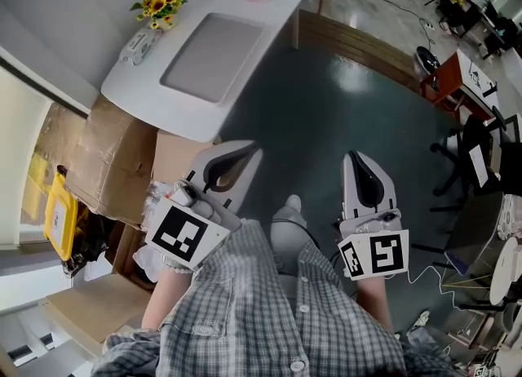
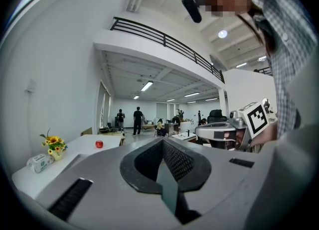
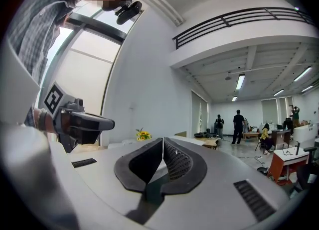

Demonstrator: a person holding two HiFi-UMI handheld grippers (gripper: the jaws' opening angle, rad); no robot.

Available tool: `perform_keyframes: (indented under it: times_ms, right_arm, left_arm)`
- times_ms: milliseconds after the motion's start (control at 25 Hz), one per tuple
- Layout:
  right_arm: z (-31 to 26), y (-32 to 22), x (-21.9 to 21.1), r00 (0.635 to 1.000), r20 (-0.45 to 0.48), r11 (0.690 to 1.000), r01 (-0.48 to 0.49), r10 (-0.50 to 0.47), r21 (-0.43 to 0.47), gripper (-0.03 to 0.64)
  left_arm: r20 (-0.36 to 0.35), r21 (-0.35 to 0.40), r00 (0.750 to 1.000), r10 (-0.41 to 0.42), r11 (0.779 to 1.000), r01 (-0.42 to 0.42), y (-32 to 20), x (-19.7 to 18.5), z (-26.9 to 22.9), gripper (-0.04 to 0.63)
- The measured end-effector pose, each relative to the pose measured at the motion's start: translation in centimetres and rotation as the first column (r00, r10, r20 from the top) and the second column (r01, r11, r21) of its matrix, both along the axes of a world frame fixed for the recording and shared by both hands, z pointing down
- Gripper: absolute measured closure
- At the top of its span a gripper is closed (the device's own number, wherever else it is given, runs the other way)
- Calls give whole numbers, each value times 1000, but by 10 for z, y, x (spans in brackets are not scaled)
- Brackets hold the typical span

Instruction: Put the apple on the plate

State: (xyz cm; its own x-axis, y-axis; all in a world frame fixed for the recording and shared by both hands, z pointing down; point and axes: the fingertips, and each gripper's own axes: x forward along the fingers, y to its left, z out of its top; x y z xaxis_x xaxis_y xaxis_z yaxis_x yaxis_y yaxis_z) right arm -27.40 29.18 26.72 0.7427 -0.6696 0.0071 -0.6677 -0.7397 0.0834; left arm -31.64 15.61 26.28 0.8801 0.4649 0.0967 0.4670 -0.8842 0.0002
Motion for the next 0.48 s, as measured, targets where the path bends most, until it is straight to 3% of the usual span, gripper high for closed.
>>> perform_keyframes:
  times_ms: [480]
  right_arm:
    - [-14,15,119,992,-37,992,117,-119,-50,592]
  left_arm:
    - [-44,-42,991,-124,992,122,25,108,-18,586]
